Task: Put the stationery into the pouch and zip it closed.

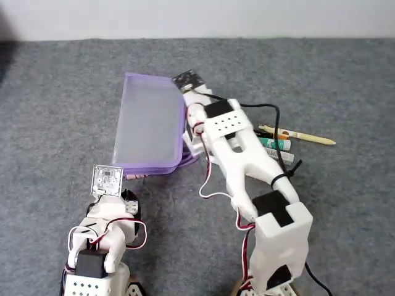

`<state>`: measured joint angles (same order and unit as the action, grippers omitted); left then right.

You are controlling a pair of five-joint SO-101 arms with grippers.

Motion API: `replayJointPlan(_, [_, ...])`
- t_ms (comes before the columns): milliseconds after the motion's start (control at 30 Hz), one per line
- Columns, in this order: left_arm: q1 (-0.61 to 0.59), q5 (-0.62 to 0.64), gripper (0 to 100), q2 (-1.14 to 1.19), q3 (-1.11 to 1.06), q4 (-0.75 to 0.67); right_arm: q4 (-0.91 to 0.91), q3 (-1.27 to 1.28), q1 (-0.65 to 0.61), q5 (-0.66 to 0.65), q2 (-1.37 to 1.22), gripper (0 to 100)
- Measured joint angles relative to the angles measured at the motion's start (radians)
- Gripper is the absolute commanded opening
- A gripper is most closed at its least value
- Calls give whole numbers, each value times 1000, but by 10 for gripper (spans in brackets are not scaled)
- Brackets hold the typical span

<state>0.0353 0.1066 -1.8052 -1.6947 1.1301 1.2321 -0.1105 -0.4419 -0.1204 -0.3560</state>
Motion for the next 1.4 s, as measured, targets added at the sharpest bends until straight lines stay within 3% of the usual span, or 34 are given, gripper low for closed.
replayJointPlan(367, [0, 0, 14, 0, 0, 0, 89, -5, -130, 0, -3, 9])
replayJointPlan(767, [0, 0, 14, 0, 0, 0, -81, 8, -203, 0, -146, 9])
replayJointPlan(1167, [0, 0, 14, 0, 0, 0, -474, -161, -12, 0, -353, 12])
replayJointPlan(1400, [0, 0, 14, 0, 0, 0, -470, -218, 40, 0, -354, 31])
